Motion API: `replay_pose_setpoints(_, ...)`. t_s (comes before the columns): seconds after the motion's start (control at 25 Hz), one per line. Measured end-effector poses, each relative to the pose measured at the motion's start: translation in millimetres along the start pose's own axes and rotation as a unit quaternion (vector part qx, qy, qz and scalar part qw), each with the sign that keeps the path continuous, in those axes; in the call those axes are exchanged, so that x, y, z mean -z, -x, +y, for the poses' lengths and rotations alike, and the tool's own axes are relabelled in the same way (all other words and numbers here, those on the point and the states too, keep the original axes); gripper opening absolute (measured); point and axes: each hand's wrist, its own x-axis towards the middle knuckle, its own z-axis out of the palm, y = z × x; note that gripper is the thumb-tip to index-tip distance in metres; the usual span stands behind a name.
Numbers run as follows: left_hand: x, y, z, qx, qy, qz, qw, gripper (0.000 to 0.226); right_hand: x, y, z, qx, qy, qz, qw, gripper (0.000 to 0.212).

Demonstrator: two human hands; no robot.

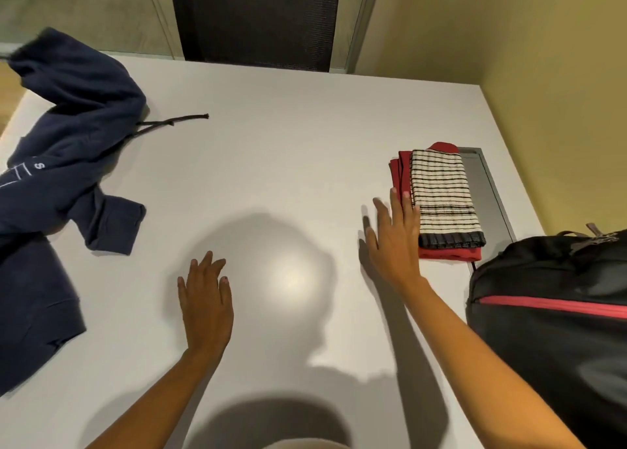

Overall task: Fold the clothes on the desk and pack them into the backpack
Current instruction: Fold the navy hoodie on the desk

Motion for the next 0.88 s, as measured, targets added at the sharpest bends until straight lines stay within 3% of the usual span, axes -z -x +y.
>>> replay_pose_setpoints(0.08,12,7,2,-0.003,0.092,0.013,0.996,0.027,-5,29,-44,0.031,-0.055,-0.005,0.998,0.047)
replay_pose_setpoints(0.16,31,16,-7,-0.012,0.112,0.037,0.993,0.028,-17,58,-83,0.071,-0.086,-0.035,0.993,0.047)
replay_pose_setpoints(0.24,49,23,-31,-0.007,0.059,0.072,0.996,0.035,-29,85,-114,0.120,-0.103,-0.093,0.983,0.049)
replay_pose_setpoints(0.36,83,20,-78,0.034,-0.144,0.105,0.983,0.049,-37,112,-145,0.188,-0.114,-0.192,0.956,0.049)
replay_pose_setpoints(0.44,108,22,-106,0.115,-0.209,0.093,0.967,0.061,-39,127,-161,0.231,-0.101,-0.218,0.943,0.049)
replay_pose_setpoints(0.52,126,31,-132,0.157,-0.198,0.078,0.964,0.070,-40,138,-170,0.253,-0.076,-0.225,0.938,0.057)
replay_pose_setpoints(0.68,133,52,-163,0.165,-0.196,-0.014,0.966,0.070,-38,143,-173,0.266,-0.053,-0.217,0.938,0.056)
replay_pose_setpoints(0.88,138,62,-161,0.154,-0.160,-0.034,0.974,0.076,-38,137,-199,0.257,-0.045,-0.213,0.941,0.049)
